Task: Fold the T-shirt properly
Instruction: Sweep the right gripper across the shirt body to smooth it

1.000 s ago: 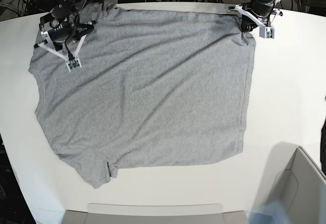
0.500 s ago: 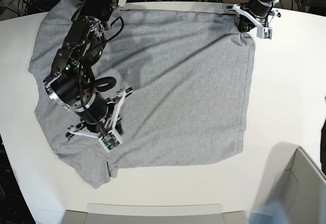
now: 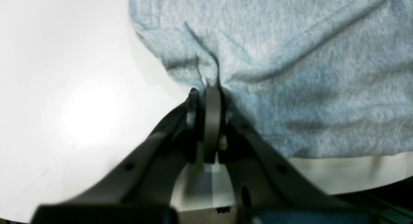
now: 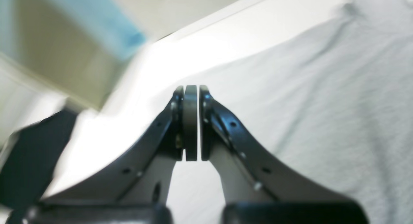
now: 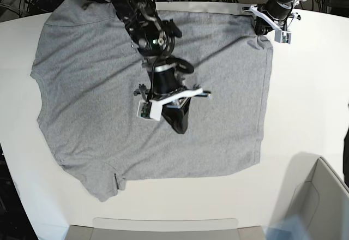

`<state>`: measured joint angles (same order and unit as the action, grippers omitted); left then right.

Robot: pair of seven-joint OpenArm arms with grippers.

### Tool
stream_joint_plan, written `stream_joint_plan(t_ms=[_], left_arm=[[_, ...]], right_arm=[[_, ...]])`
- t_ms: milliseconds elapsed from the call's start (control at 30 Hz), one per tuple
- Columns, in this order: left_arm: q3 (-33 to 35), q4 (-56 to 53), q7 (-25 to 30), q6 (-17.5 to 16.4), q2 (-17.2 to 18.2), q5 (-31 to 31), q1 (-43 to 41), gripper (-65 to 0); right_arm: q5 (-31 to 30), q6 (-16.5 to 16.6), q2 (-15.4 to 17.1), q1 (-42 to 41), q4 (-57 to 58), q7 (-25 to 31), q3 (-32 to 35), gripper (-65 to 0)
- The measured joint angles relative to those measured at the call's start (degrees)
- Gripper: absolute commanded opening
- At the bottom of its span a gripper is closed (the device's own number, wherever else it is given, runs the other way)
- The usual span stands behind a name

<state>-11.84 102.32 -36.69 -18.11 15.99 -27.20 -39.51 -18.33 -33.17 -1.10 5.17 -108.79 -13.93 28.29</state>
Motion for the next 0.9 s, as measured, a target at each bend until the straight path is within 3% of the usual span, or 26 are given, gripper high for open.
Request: stream_joint_plan(t_ms=[100,167,267,367,433,600,667,767,900], left_arm=[[-0.07,0.0,0.04,-0.17,0.02,0.0,-0.13,-65.0],[-0.04,0.04,-0.17,-0.15,0.07,0.02,-0.13,-65.0],[-0.04,0.04,-0.15,-0.35,0.07,-0.04,-0.13,-65.0],[-0.04,0.04,-0.37,-0.35,0.13,0.0,0.02,-65.0],[-0.04,0.04,-0.15,-0.35,0.0,0.0,-0.02,-65.0],[-0.04,0.04,-0.37,-0.37,0.11,0.02,0.15,-65.0],[-0.04,0.04,-0.37,-0.35,0.0,0.02,0.17,-65.0],[0.0,0.04,-0.39,-0.39,0.11,0.02,0.17,-65.0],[0.22,-0.04,-0.55,-0.37,0.09,0.09,0.76,-65.0]], right_arm=[[-7.52,-1.16,3.67,3.78,-9.18,-4.87,-1.73,-63.3],[-16.85,-1.81,6.49,6.6,-9.6,-4.28,-4.15,-63.3],[-32.63,-1.11,13.97,10.01,-8.48,-5.97,-4.81,-63.4],[-43.67,-1.84,21.62,12.72,-8.68,-1.55,-4.83,-63.5],[-46.53,-1.49,25.53,14.6,-8.66,2.21,-4.94,-63.5],[-48.65,-1.31,31.28,24.96,-8.74,7.37,-1.86,-63.5],[-49.51,1.38,34.18,29.94,-8.74,11.72,-0.09,-63.3],[-49.75,9.38,38.05,38.07,-8.79,23.91,0.17,-63.1],[-49.92,13.64,44.15,48.02,-8.85,37.68,0.2,-57.2]])
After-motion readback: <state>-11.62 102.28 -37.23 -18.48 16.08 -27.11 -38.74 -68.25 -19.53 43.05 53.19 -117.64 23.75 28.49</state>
